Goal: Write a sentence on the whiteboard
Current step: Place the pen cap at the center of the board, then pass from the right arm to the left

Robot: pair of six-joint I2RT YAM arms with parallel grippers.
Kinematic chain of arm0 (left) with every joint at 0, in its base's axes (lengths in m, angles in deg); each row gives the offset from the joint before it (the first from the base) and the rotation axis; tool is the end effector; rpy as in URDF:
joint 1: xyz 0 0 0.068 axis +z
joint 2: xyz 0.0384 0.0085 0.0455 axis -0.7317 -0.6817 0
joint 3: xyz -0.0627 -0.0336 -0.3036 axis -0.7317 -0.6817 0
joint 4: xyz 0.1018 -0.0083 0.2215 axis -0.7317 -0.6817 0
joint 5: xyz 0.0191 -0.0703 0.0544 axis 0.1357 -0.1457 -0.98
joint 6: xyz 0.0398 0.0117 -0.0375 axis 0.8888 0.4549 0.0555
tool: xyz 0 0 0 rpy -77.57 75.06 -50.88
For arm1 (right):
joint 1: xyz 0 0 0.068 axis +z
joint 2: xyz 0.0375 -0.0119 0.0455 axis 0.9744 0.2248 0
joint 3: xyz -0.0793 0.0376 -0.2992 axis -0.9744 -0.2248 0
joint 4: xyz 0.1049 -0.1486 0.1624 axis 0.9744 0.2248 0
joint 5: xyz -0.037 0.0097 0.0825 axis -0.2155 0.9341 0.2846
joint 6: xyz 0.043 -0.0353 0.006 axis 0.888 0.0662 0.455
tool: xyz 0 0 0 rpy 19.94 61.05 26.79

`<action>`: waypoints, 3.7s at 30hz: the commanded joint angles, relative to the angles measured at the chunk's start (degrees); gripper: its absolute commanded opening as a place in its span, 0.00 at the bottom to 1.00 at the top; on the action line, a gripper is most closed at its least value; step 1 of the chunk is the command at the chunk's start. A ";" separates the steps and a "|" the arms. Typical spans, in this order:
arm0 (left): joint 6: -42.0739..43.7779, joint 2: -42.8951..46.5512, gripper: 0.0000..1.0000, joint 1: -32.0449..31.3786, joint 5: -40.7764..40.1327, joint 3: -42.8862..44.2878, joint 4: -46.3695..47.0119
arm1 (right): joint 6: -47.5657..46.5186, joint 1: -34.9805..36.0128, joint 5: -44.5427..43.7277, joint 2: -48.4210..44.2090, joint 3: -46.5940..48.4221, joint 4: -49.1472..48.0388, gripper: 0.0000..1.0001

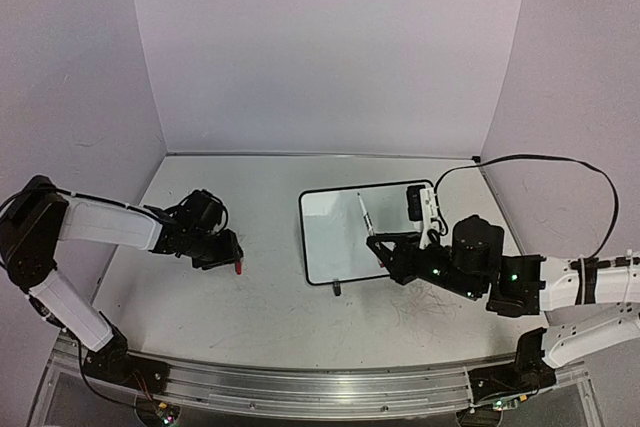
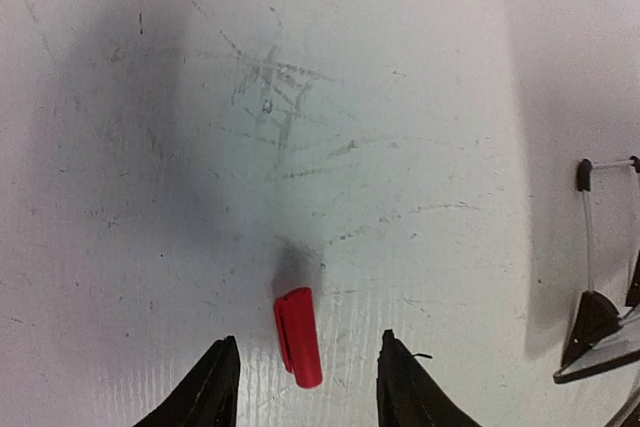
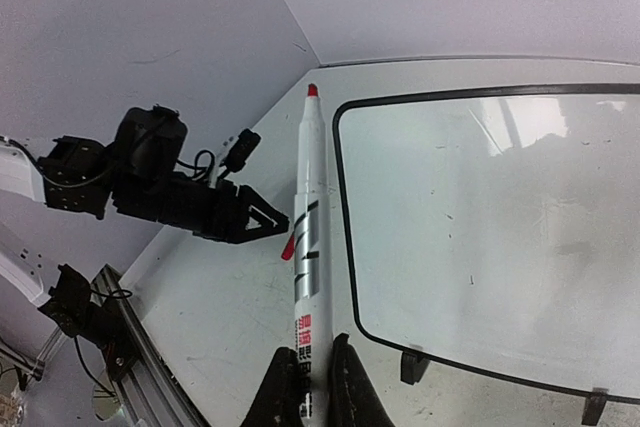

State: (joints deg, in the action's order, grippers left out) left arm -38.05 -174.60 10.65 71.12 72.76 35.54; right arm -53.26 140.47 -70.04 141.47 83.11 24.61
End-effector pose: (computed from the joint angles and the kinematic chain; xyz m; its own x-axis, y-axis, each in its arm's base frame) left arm 0.2230 -0.1620 0.2062 -0.8709 -0.1824 -0.4564 -0.0104 0.9352 -0.3540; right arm 0.1004 0.1885 0.3048 -0.4600 0.1453 -0.8760 -0.6840 0.5711 0.4539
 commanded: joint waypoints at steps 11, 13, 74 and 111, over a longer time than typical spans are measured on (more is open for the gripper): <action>3.28 27.54 0.83 0.08 10.57 -4.58 0.08 | 0.81 0.10 2.81 7.02 9.01 4.21 0.00; 3.51 29.13 0.83 0.08 14.90 -4.56 0.77 | 0.26 0.09 4.03 8.35 10.19 5.08 0.00; 3.58 13.23 0.24 -18.20 44.94 1.90 22.48 | -17.00 1.86 35.02 16.79 12.02 6.82 0.00; 5.84 16.70 0.00 -18.12 38.76 3.65 22.50 | -5.24 1.88 21.77 8.06 5.10 -1.87 0.94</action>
State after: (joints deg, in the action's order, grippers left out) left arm -33.70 -161.05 -7.36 114.63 72.66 55.82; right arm -65.21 142.51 -41.91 153.61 90.77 30.44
